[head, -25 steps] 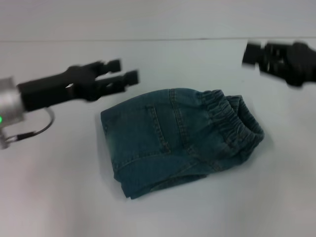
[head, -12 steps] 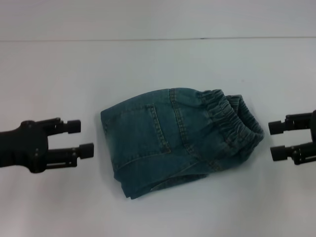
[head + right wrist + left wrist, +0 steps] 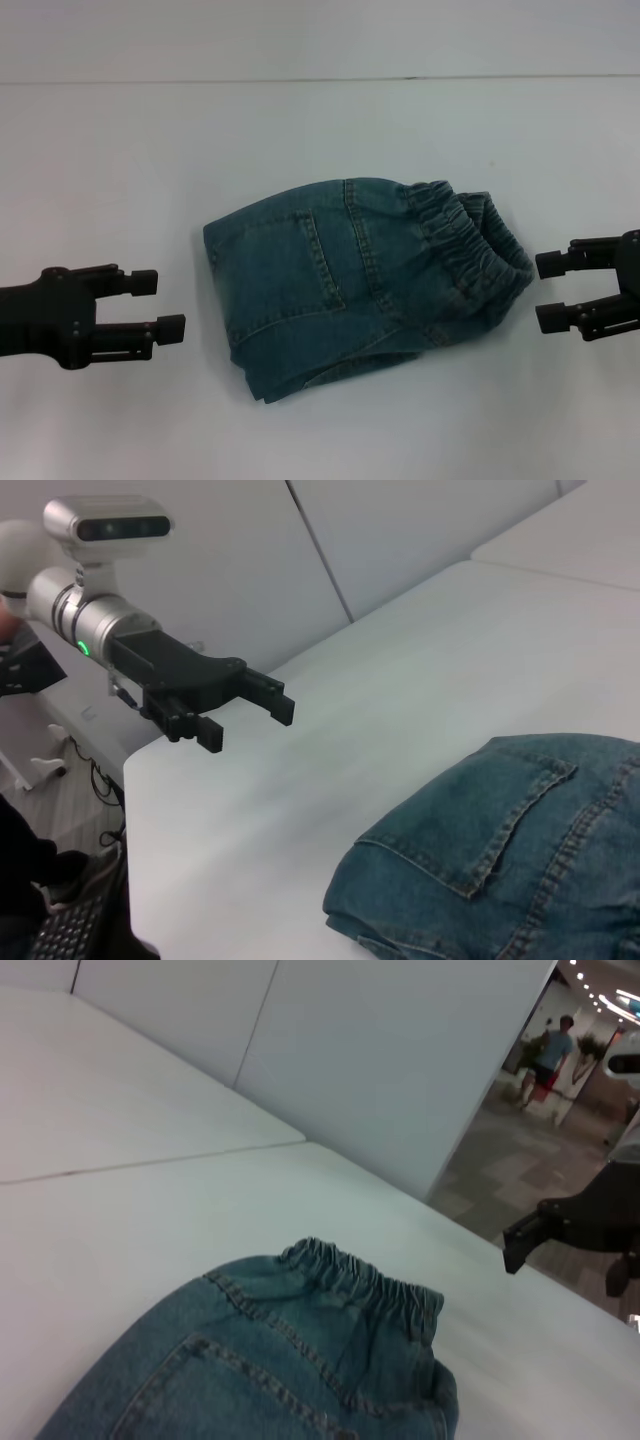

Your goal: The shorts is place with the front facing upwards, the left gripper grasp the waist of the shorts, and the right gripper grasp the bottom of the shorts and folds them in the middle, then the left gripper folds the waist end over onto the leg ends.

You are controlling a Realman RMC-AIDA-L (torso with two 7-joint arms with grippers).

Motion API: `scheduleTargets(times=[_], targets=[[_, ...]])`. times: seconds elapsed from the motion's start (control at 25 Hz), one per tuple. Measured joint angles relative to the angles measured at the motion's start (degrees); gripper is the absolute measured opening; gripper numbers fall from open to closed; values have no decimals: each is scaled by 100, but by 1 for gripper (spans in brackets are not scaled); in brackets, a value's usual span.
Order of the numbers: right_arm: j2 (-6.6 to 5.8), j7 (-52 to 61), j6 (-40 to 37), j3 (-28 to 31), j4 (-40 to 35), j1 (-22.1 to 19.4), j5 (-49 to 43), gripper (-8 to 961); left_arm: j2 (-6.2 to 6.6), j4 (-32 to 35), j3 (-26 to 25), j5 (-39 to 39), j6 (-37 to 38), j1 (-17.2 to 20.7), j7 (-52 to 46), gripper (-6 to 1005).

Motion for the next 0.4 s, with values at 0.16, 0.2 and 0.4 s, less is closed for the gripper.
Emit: scheduleTargets(times=[0.16, 0.2, 0.4], targets=[[14, 2, 66, -2, -2, -21, -3, 920, 11, 9, 26, 60, 37, -6, -29, 828], [16, 2, 78, -3, -2, -23, -3, 920, 11, 12, 29, 85, 46, -11, -45, 828], [57, 4, 123, -18, 1, -26, -3, 920, 1, 16, 33, 135, 73, -52, -120, 828]])
